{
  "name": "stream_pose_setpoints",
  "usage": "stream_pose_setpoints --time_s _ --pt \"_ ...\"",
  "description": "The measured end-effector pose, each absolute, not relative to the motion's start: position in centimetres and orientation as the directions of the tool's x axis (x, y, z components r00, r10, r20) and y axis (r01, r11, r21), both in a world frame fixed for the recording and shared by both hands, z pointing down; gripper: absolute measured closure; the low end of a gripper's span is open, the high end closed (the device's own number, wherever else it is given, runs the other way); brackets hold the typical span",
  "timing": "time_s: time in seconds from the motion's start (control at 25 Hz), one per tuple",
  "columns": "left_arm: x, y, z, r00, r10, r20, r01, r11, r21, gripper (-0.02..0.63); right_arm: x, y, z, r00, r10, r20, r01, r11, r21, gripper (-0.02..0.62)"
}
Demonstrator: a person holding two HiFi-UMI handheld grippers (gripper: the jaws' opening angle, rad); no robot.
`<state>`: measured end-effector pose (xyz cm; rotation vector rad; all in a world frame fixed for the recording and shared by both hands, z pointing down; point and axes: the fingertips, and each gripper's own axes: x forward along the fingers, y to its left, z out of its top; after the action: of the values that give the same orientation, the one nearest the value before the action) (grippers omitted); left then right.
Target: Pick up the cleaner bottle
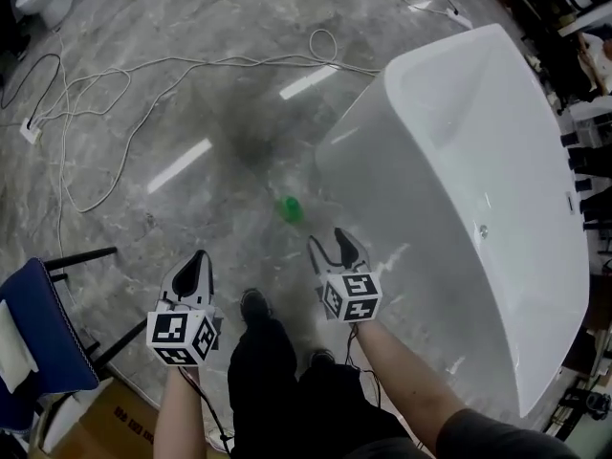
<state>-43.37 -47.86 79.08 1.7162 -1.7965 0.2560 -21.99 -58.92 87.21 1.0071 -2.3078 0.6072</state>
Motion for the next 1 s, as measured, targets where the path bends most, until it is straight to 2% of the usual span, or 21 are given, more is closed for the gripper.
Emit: stream_pose_setpoints --time_s 0.2,0.52,0.76,1.0 --pt "-43.7 -48.6 86.2 0.07 -0.828 0.556 -0.954 0.107 0.28 0.591 -23.4 -58.6 95.8 -0.595 -0.458 0.66 -0.724 0.663 -0.192 0.337" --pt "-44.4 -49.4 95.0 0.069 -0.848 0.525 -0.967 0.074 0.246 0.591 -23.8 -59.2 107.9 -0.606 -0.402 0.686 -0.689 0.697 -0.201 0.334" --pt "-45.9 -50.4 99.2 0.045 -0.869 0.493 -0.966 0.088 0.243 0.591 -25.7 -61.4 112.6 -0.639 -0.425 0.641 -0.623 0.775 -0.107 0.336" --pt "-47.0 -50.8 101.1 0.028 -0.881 0.473 -0.963 0.103 0.25 0.591 -26.9 -63.1 115.7 -0.63 -0.501 0.593 -0.649 0.759 -0.049 0.334"
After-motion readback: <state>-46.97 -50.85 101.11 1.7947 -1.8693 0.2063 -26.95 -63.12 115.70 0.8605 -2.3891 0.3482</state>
